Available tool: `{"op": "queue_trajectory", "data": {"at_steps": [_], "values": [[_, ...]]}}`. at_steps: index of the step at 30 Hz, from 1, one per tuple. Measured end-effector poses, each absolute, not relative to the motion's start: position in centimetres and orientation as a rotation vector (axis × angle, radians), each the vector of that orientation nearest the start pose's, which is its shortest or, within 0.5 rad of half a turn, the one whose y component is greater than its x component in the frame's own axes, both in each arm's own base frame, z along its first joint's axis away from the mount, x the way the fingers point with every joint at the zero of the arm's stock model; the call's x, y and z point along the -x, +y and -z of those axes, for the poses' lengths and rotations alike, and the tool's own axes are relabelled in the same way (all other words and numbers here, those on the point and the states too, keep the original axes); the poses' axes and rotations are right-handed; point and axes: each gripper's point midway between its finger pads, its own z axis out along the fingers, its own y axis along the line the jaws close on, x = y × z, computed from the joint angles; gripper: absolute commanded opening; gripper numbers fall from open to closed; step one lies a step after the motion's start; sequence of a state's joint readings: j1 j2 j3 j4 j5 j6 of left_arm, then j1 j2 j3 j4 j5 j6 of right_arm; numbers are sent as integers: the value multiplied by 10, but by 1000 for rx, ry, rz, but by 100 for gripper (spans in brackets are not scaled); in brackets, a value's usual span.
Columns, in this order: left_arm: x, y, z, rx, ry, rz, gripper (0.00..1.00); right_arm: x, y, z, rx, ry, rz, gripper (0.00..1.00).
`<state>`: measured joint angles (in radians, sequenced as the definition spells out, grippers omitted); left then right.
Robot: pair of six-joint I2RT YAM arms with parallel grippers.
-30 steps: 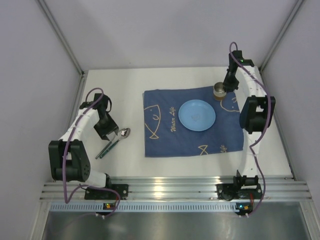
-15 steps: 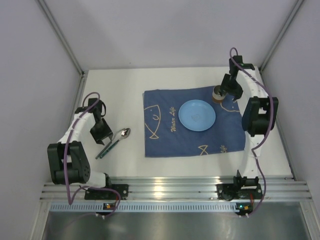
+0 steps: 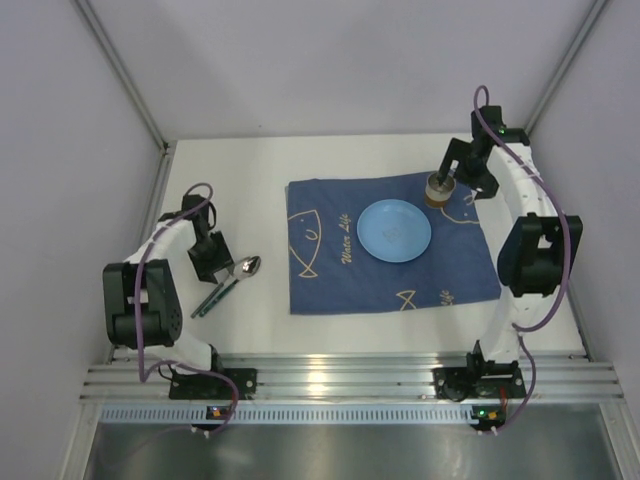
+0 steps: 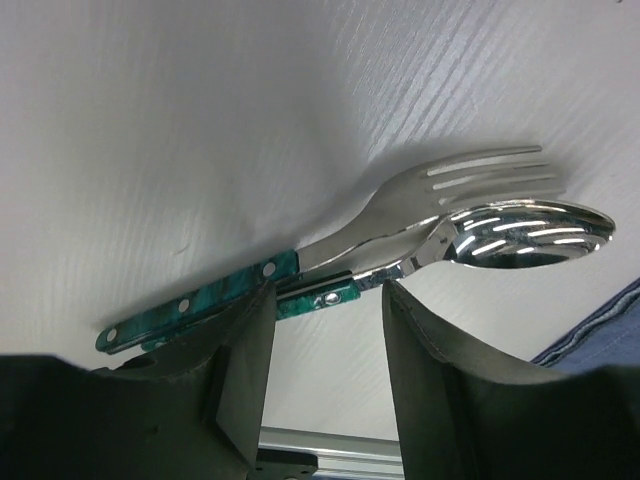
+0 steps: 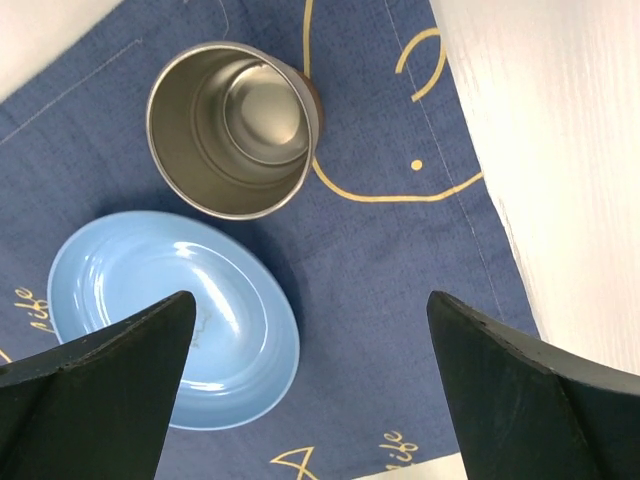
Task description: Set the dinner table for one person
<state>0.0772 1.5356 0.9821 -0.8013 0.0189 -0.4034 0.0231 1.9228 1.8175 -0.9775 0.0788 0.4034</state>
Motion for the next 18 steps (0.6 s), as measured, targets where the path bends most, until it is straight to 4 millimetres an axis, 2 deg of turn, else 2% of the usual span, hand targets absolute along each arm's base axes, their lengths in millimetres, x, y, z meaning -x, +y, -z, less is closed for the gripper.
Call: {"op": "queue_trajectory", "data": {"at_steps": [3,6,12,18], "values": [[-269,0,-34,660,2900,86,51,-437,14,-150,-527,2614,-41,100],[-276,1,-28,631,2918,82,51,-428,14,-142,-529,2640,-38,100],[-295,5,-28,571,2907,73,50,-413,12,-137,-529,2665,-19,100],[-306,11,-32,534,2892,35,45,-409,10,-139,-523,2658,-5,100]]}}
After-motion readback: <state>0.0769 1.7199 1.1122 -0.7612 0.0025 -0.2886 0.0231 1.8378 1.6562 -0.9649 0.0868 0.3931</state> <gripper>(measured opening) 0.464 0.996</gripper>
